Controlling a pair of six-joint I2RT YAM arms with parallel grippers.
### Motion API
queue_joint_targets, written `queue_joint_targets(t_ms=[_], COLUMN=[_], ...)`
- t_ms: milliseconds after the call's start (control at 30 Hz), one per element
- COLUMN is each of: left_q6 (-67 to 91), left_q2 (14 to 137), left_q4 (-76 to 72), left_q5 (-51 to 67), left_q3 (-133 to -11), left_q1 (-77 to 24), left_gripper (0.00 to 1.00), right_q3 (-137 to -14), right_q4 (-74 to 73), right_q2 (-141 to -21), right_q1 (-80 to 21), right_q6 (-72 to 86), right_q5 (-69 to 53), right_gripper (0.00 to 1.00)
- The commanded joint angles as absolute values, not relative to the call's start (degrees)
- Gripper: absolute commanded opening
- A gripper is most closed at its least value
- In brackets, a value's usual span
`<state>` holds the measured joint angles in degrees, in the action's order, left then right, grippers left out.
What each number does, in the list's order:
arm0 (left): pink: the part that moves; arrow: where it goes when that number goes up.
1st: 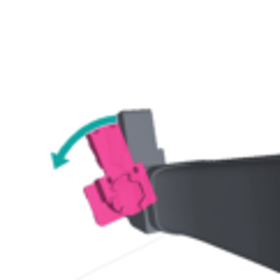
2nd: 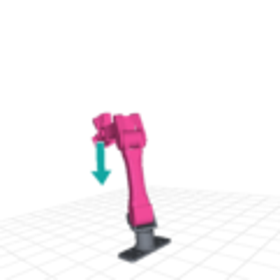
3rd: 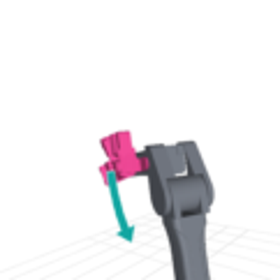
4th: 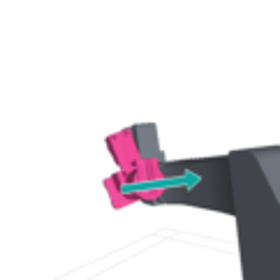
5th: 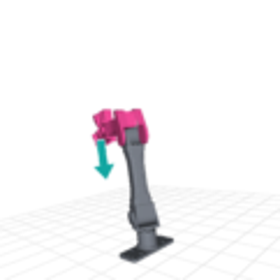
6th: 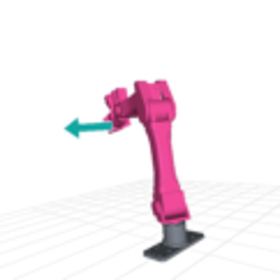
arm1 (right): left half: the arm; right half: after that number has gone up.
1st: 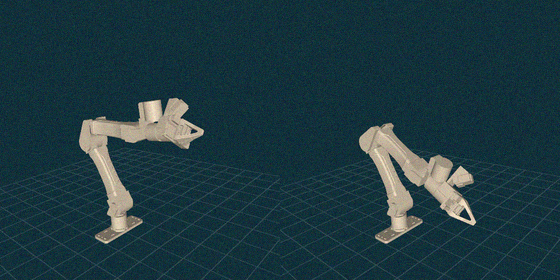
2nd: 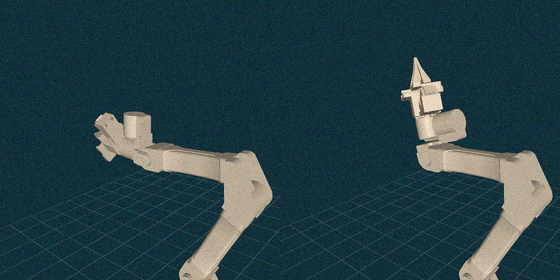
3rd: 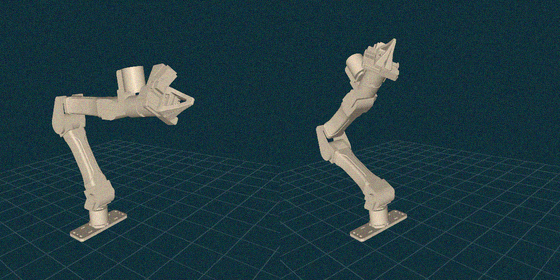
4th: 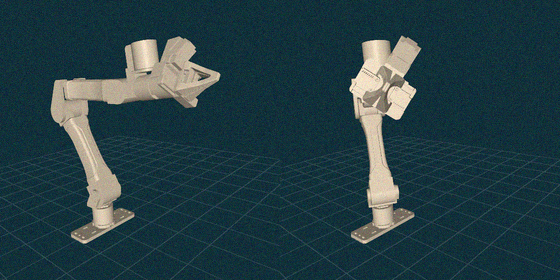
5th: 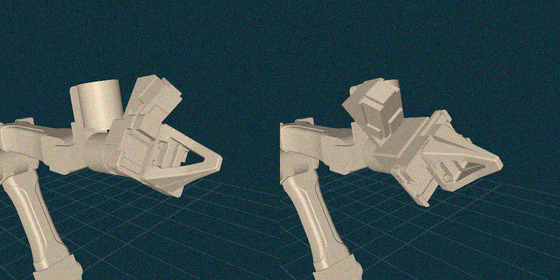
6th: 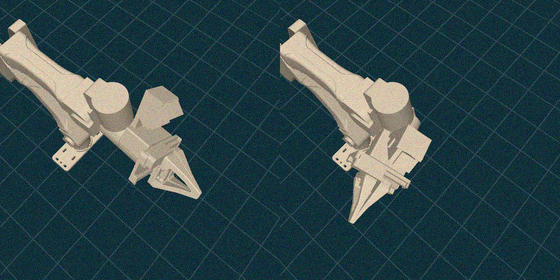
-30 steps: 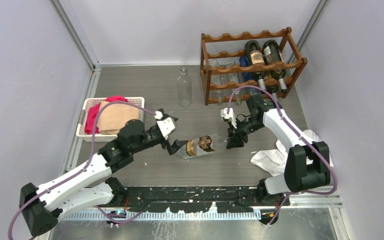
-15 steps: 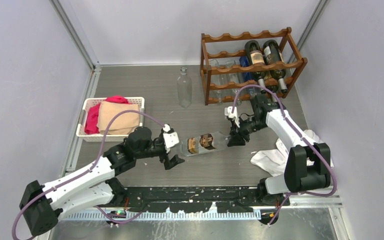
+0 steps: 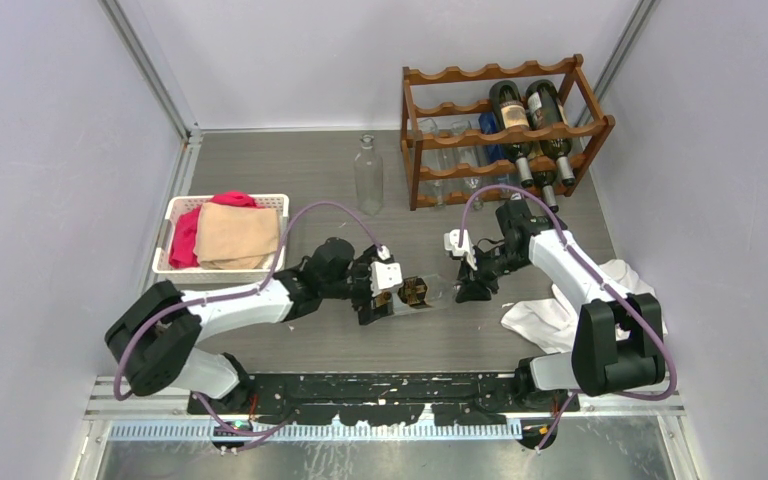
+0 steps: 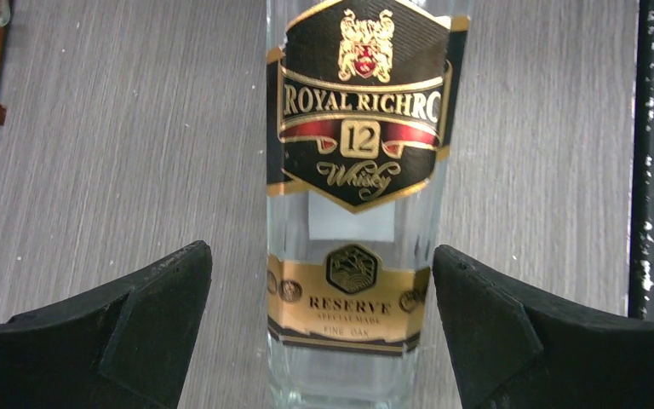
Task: Put the wine bottle on the wine rack
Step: Pick up the wine bottle from the center of the board.
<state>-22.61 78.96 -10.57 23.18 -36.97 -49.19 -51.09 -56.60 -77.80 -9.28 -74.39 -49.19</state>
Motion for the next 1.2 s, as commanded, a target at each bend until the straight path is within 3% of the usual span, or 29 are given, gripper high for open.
queue_joint_targets(t_ms=[0, 167, 433, 533, 633, 667, 733, 833, 1167], left_q6=[-23.56, -21.59, -20.05, -20.30, -19.97, -19.68, -19.31, -18.35, -14.03], left_q2=[82.01, 85.45, 90.92, 91.80, 92.02, 91.83, 91.48, 90.79, 89.82], left_q4=[-15.84, -16.40, -11.22, -7.86, -6.84, -7.44, -8.57, -10.37, -21.36], left_q5=[25.11, 29.21, 27.10, 27.20, 27.44, 27.49, 27.74, 27.88, 30.97], left_q3=[-41.33, -42.11, -46.21, -48.33, -49.29, -49.12, -48.80, -48.25, -45.06], left_q1=[-49.48, -49.93, -52.12, -52.12, -52.12, -52.12, -52.12, -52.12, -52.03], left_gripper=[1.00, 0.96, 0.76, 0.60, 0.18, 0.14, 0.11, 0.01, 0.00], right_q3=[-52.42, -52.21, -52.81, -52.99, -53.47, -53.56, -53.69, -53.46, -52.45], right_q4=[-55.76, -55.46, -56.55, -56.71, -56.94, -56.91, -56.78, -56.17, -54.08], right_q2=[-77.22, -77.34, -78.78, -79.37, -80.35, -80.63, -81.15, -81.63, -83.20], right_q1=[-9.53, -9.56, -9.56, -9.68, -10.29, -10.65, -11.24, -11.97, -14.58], right_q6=[-76.24, -76.07, -75.70, -75.23, -74.50, -74.20, -73.72, -73.06, -71.82], right_q5=[-50.36, -50.45, -50.60, -50.38, -49.27, -48.90, -48.38, -47.94, -46.28], right_gripper=[0.01, 0.01, 0.01, 0.01, 0.01, 0.01, 0.03, 0.16, 0.36])
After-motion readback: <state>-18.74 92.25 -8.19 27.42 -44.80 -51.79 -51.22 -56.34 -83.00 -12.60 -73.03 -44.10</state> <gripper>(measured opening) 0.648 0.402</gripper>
